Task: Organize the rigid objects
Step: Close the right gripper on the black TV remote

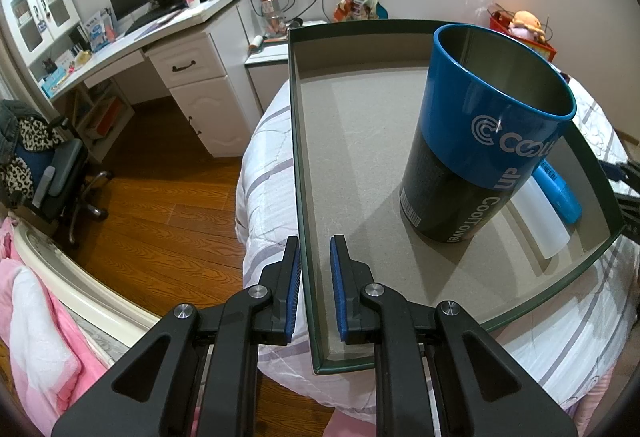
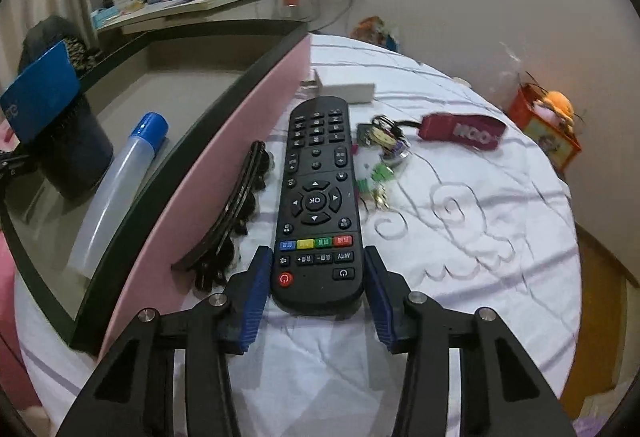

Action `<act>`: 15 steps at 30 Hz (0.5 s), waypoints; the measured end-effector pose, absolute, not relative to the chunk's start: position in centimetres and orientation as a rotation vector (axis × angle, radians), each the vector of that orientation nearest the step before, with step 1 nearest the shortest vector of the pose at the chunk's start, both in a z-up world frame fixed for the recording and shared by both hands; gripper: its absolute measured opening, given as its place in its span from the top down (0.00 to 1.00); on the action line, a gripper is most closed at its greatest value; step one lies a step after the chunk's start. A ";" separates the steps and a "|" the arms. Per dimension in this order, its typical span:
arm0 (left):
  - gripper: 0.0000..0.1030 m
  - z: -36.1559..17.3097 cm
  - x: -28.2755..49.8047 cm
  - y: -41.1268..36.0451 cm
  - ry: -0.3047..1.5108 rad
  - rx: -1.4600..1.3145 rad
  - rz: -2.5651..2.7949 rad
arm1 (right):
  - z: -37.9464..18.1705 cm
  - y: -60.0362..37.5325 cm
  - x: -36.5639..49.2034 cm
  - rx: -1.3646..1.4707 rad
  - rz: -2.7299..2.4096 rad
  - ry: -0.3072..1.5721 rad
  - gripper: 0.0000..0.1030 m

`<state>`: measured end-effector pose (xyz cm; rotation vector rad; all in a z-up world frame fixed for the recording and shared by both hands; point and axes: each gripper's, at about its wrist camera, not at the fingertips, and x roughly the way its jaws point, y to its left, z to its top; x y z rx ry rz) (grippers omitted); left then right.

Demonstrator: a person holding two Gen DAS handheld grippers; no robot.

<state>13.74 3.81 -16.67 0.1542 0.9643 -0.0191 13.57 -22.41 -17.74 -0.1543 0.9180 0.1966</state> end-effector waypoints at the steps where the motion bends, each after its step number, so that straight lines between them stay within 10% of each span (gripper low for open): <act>1: 0.87 -16.6 13.7 3.7 0.964 0.154 -0.019 | -17.6 -22.5 13.2 -0.139 0.184 0.921 0.55; 15: 0.87 -16.7 13.7 3.7 0.965 0.154 -0.019 | -17.1 -22.9 11.0 -0.068 0.023 0.910 0.41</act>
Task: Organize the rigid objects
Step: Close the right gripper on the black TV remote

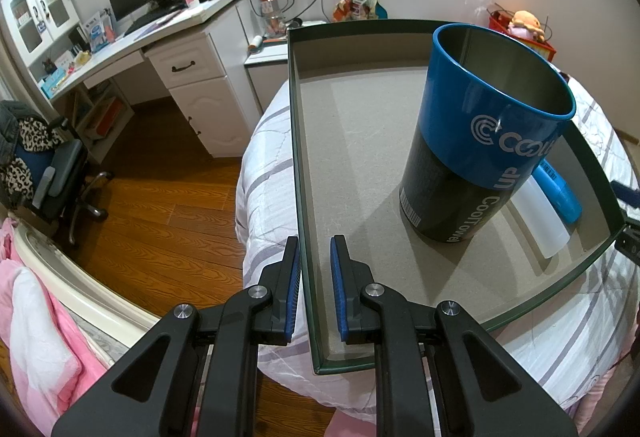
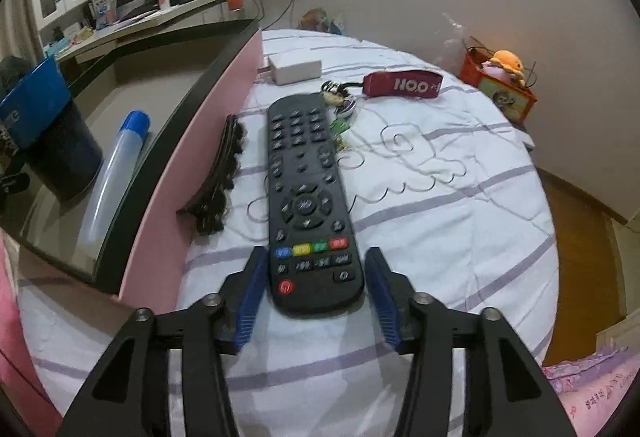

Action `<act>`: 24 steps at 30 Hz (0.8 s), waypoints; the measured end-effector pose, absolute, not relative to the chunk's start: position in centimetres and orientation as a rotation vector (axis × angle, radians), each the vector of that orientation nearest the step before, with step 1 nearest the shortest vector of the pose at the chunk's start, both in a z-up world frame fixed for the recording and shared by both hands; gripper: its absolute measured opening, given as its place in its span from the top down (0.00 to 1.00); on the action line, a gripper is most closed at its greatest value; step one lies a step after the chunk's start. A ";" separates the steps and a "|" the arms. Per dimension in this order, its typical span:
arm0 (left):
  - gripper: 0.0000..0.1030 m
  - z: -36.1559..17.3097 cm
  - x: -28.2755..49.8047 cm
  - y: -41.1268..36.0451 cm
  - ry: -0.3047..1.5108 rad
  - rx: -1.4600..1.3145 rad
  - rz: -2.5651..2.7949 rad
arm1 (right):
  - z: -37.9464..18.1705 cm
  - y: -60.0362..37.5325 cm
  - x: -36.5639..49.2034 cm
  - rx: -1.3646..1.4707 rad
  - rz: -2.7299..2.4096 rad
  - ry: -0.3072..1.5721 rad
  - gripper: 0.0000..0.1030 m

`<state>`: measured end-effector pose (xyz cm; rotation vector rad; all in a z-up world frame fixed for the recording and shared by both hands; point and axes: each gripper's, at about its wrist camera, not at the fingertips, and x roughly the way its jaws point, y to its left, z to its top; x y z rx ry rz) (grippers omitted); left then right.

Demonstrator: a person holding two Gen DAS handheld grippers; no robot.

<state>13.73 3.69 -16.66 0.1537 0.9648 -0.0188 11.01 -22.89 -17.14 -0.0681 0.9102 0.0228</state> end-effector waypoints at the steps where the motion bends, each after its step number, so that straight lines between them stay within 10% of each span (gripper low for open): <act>1: 0.87 -16.7 13.7 3.7 0.965 0.154 -0.018 | -17.0 -22.8 11.2 -0.067 0.022 0.904 0.36; 14: 0.87 -16.7 13.7 3.7 0.964 0.154 -0.018 | -17.0 -22.1 14.8 -0.195 0.089 0.896 0.30; 17: 0.87 -16.7 13.8 3.7 0.965 0.154 -0.019 | -17.7 -22.0 15.0 -0.182 0.139 0.919 0.50; 24: 0.87 -16.7 13.8 3.7 0.965 0.153 -0.020 | -17.3 -22.1 13.3 -0.110 0.142 0.876 0.56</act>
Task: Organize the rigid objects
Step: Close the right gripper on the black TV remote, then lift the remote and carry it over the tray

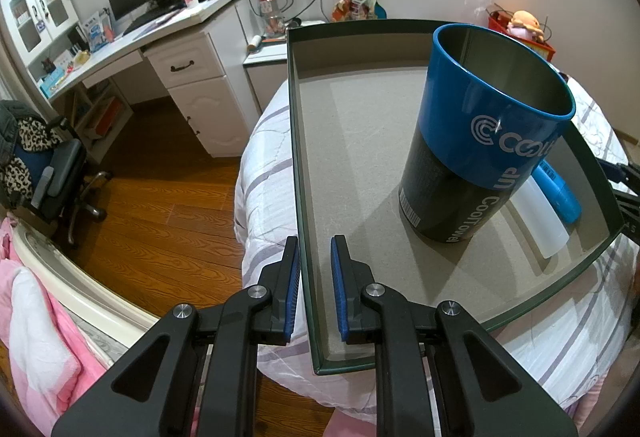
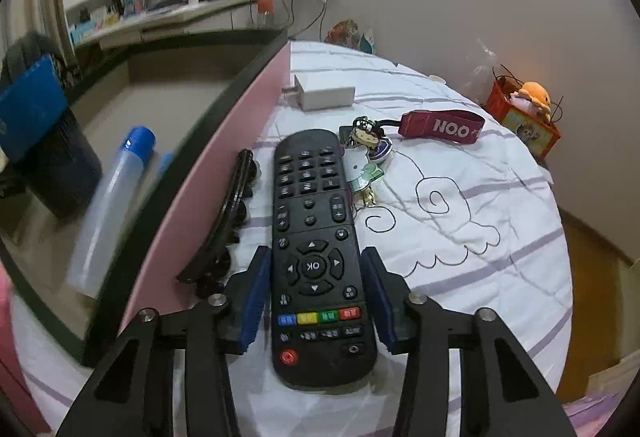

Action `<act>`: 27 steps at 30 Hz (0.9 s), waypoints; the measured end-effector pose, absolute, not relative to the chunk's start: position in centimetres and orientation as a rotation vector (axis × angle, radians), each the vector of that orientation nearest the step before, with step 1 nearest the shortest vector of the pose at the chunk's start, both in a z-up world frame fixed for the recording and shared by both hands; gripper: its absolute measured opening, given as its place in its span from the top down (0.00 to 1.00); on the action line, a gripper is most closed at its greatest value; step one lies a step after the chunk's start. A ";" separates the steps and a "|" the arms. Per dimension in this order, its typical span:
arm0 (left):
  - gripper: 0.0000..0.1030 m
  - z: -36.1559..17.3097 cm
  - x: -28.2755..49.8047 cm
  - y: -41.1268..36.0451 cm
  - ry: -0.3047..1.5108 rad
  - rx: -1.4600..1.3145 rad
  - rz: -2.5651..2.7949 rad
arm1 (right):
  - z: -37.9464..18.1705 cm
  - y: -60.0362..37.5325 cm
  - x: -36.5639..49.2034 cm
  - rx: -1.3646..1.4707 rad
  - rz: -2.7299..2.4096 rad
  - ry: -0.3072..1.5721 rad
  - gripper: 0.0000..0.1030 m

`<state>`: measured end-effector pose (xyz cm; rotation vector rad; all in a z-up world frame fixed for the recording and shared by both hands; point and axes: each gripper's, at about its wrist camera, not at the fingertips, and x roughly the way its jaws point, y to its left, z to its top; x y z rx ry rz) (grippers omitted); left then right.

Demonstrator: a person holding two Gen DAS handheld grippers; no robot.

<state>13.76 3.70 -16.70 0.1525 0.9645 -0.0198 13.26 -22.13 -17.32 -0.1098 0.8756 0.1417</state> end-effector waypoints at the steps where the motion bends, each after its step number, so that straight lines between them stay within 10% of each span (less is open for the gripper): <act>1: 0.87 -16.7 13.8 3.7 0.964 0.153 -0.019 | -17.2 -22.3 13.1 -0.093 0.140 0.869 0.56; 27: 0.86 -16.8 14.3 3.4 0.968 0.140 -0.030 | -17.2 -25.7 12.5 -0.004 0.012 0.881 0.57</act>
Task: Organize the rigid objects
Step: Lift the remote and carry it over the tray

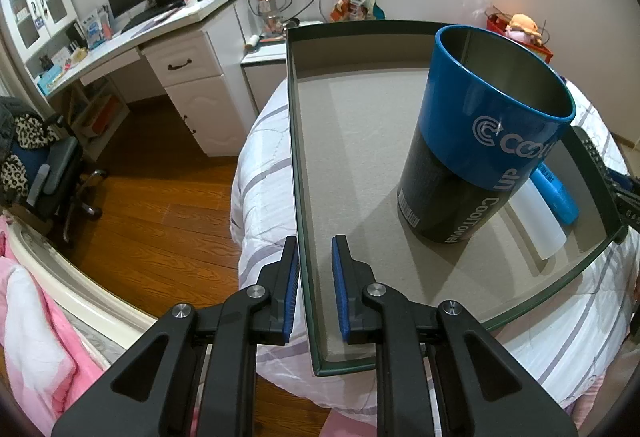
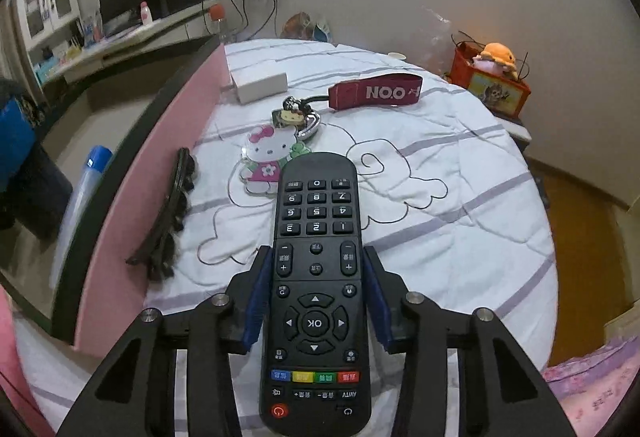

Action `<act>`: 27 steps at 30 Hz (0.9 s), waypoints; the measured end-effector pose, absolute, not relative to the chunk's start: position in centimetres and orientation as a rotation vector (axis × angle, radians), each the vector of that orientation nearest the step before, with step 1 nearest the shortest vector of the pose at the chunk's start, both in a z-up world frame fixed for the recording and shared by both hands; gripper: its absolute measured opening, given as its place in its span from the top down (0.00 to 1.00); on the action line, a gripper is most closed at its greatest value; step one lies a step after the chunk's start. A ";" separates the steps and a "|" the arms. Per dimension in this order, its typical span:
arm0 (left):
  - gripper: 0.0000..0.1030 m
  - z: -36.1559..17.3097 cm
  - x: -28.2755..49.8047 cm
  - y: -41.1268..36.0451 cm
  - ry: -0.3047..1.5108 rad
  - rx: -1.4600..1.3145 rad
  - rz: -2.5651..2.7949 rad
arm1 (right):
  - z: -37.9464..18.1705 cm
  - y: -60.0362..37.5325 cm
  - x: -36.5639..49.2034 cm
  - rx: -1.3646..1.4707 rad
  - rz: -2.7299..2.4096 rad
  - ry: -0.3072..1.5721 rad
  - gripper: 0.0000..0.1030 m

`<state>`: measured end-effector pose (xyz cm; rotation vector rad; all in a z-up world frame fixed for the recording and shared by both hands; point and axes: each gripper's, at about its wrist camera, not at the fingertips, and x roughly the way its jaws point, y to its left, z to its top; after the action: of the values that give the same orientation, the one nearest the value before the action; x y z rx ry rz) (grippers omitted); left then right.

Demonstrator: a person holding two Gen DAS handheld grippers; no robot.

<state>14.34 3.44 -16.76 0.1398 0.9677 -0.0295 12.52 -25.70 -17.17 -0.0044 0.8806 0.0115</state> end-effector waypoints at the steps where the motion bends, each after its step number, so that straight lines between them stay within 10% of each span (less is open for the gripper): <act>1: 0.86 -16.8 14.3 3.5 0.968 0.141 -0.030 | -17.0 -25.6 12.4 -0.003 0.014 0.872 0.57; 27: 0.85 -16.7 14.6 3.2 0.964 0.129 -0.042 | -6.5 -17.2 12.5 -0.123 0.185 0.659 0.57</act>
<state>14.63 3.18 -16.69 0.1287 0.9640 -0.0422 12.47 -17.24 -6.46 -0.1226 0.6591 0.1851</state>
